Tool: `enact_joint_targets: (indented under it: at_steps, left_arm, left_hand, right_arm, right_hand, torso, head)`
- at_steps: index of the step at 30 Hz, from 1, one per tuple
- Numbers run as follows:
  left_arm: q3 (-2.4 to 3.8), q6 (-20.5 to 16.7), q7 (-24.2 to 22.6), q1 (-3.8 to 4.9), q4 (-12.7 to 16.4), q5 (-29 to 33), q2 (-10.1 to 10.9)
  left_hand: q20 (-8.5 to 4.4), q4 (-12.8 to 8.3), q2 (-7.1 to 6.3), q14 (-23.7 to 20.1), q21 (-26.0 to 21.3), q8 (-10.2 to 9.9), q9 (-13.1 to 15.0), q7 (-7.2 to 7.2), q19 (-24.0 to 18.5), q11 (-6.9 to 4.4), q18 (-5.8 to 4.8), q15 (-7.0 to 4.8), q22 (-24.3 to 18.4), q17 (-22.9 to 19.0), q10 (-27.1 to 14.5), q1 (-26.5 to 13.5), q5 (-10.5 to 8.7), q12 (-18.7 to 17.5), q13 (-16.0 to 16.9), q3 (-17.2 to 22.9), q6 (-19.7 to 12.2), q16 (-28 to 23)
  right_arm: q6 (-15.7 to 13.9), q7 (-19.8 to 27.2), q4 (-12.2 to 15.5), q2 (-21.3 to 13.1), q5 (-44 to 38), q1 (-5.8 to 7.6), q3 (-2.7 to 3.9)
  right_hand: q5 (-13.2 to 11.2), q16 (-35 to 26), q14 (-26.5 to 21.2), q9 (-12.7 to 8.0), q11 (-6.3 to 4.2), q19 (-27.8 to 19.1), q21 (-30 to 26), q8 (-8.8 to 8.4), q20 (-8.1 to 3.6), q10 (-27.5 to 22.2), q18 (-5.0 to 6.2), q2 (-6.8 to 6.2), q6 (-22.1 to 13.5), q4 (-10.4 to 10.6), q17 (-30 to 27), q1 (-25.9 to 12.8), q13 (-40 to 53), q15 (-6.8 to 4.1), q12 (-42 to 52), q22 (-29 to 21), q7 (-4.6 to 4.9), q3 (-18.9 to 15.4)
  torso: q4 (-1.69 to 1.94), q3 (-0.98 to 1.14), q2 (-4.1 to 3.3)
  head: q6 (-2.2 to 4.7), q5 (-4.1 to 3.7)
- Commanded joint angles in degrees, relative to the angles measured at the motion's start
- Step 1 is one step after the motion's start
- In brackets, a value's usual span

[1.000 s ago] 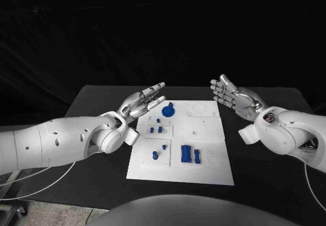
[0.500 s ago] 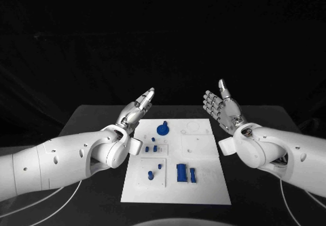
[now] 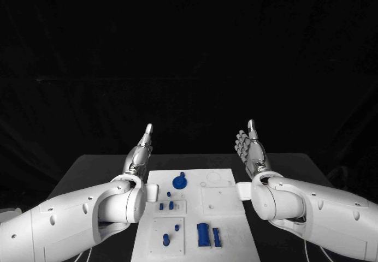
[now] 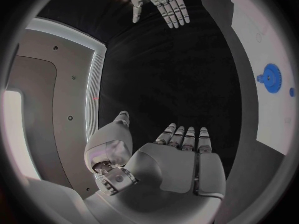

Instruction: Assemble the parts on the task board

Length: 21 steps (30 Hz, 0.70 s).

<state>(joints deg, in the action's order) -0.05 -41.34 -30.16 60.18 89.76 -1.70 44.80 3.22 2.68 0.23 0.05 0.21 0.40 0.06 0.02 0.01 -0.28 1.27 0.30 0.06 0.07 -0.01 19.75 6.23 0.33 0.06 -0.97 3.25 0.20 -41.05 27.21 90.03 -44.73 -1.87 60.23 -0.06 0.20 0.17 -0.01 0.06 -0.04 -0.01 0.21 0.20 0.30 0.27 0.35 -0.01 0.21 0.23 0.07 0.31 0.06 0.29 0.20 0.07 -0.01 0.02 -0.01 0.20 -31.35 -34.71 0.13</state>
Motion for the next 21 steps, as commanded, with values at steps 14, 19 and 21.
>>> enact_joint_targets:
  at_steps: [14, 19, 21]
  left_arm:
    - [0.05, -2.8, 0.4, -0.02, 0.2, 1.7, -0.1]
    - [0.05, -2.8, 0.4, -0.02, 0.2, 1.7, -0.1]
    - [0.05, -2.8, 0.4, -0.02, 0.2, 1.7, -0.1]
  left_hand:
    - [-3.22, -2.7, -0.23, 0.0, -0.2, -0.4, -0.1, -0.02, 0.0, 0.28, -1.27, -0.3, -0.1, -0.1, 0.0, -11.9, -6.23, -0.3, -0.1, 1.0, -3.3, -0.2]
    - [-3.22, -2.7, -0.23, 0.0, -0.2, -0.4, -0.1, -0.02, 0.0, 0.28, -1.27, -0.3, -0.1, -0.1, 0.0, -13.2, -6.23, -0.3, -0.1, 1.0, -3.3, -0.2]
    - [-3.22, -2.7, -0.23, 0.0, -0.2, -0.4, -0.1, -0.02, 0.0, 0.28, -1.27, -0.3, -0.1, -0.1, 0.0, -15.0, -6.23, -0.3, -0.1, 1.0, -3.3, -0.2]
  right_arm:
    - [-3.1, 2.6, -0.1, 0.0, 1.9, -0.07, 0.06]
    - [-3.1, 2.6, -0.1, 0.0, 1.9, -0.07, 0.06]
    - [-3.1, 2.6, -0.1, 0.0, 1.9, -0.07, 0.06]
  right_hand:
    - [-0.2, -0.2, 0.0, -0.1, 0.04, 0.0, -0.2, -0.2, -0.3, -0.3, -0.35, 0.01, -0.2, -0.2, -0.1, -0.3, -0.1, -0.29, -0.2, -0.1, 0.01, 0.0]
    - [-0.2, -0.2, 0.0, -0.1, 0.04, 0.0, -0.2, -0.2, -0.3, -0.3, -0.35, 0.01, -0.2, -0.2, -0.1, -0.3, -0.1, -0.29, -0.2, -0.1, 0.01, 0.0]
    - [-0.2, -0.2, 0.0, -0.1, 0.04, 0.0, -0.2, -0.2, -0.3, -0.3, -0.35, 0.01, -0.2, -0.2, -0.1, -0.3, -0.1, -0.29, -0.2, -0.1, 0.01, 0.0]
  torso:
    - [0.01, -0.2, 0.17]
    - [0.01, -0.2, 0.17]
    - [0.01, -0.2, 0.17]
  head:
    - [0.33, -0.13]
    - [0.33, -0.13]
    - [0.33, -0.13]
